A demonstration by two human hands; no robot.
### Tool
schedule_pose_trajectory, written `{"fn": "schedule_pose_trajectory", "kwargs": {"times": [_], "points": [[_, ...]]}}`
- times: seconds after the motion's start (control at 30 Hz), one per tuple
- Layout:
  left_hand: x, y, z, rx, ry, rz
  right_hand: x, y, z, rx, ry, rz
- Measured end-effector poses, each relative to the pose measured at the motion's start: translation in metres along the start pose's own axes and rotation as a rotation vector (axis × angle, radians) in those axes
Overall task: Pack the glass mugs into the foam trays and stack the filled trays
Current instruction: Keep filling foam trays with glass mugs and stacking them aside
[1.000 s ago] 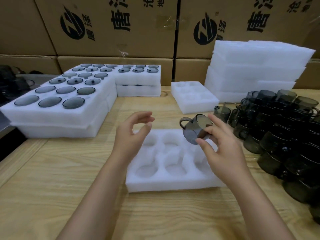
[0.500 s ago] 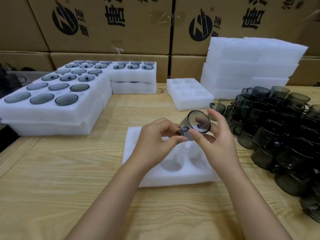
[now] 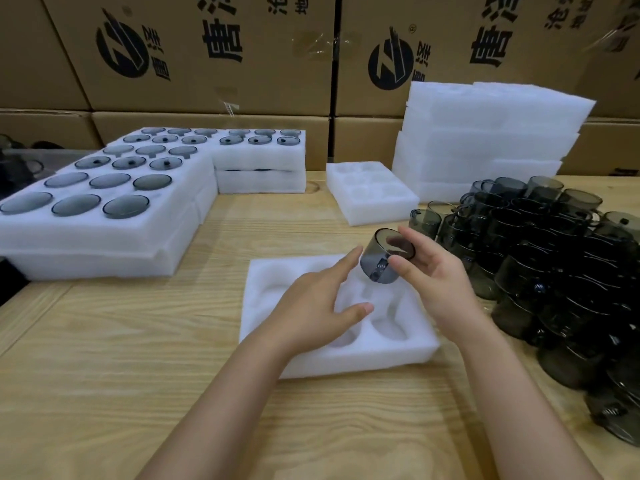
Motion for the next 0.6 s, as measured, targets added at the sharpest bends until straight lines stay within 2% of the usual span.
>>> {"fn": "schedule_pose_trajectory", "kwargs": {"times": [0.33, 0.6], "points": [[0.000, 0.010, -0.002, 0.081, 0.027, -0.139, 0.015, 0.010, -0.006, 0.055, -0.157, 0.252], [0.001, 0.009, -0.003, 0.088, 0.058, -0.202, 0.024, 0.030, -0.004, 0.164, -0.283, 0.274]]}}
Point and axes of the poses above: each hand's wrist, its own z-axis away from the middle knuckle, its own x-axis out of the palm, y = z × x, the point moved 9 cm from there along -z, towards the middle knuckle, and after that the axes turned 4 degrees about -y, right-handed, at the moved point
